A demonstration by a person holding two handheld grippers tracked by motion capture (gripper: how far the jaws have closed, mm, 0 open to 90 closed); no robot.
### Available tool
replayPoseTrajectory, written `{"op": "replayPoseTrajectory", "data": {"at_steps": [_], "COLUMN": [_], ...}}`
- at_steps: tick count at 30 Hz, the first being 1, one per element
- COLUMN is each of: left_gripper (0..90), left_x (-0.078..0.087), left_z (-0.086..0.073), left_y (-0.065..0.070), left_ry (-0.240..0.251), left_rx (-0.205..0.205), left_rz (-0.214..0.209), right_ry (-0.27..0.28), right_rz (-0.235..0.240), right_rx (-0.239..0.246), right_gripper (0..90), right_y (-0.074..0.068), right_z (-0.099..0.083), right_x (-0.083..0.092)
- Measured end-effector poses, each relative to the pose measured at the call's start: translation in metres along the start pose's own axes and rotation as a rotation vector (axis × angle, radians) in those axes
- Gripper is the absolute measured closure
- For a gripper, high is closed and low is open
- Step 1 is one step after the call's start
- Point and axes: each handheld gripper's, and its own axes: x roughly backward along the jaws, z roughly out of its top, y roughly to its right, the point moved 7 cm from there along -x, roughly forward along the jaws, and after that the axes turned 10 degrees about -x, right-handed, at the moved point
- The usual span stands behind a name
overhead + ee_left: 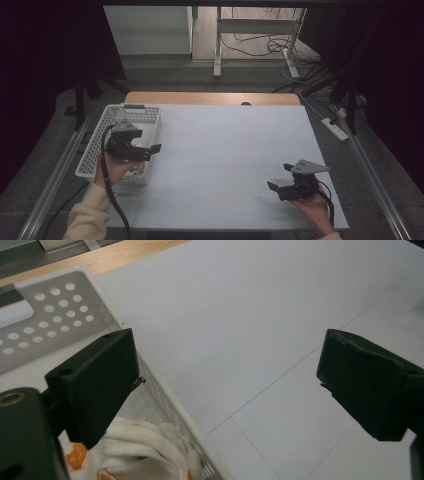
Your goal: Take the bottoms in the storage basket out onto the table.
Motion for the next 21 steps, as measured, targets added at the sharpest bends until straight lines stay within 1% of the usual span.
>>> {"op": "replayPoseTrajectory", "data": {"at_steps": [7, 8, 11, 12, 13, 21], "left_gripper": [9.3, 9.4, 9.5, 9.5, 9.5, 9.8], "left_x": [0.001, 0.002, 0.003, 0.003, 0.003, 0.005], "left_z": [-0.006, -0.008, -0.01, -0.012, -0.014, -0.021], "left_y": [-0.006, -0.009, -0.013, -0.016, -0.018, -0.027], "left_ry": [-0.008, -0.01, -0.015, -0.022, -0.025, -0.044], "left_rx": [0.015, 0.022, 0.028, 0.033, 0.036, 0.053], "left_rz": [0.003, 0.012, 0.022, 0.035, 0.039, 0.055], "right_ry": [-0.006, -0.006, -0.008, -0.008, -0.008, -0.015], "right_rz": [0.003, 0.003, 0.003, 0.003, 0.003, 0.008], "right_rx": [0.005, 0.006, 0.004, 0.003, 0.004, 0.01], "right_gripper": [7.7, 7.7, 7.7, 7.7, 7.7, 7.7], "right_y": [-0.001, -0.001, -0.001, -0.001, -0.001, -0.002], "right_z": [0.0, 0.0, 0.0, 0.0, 0.0, -0.001], "right_x": [-0.001, -0.001, -0.001, -0.001, -0.002, -0.003]}}
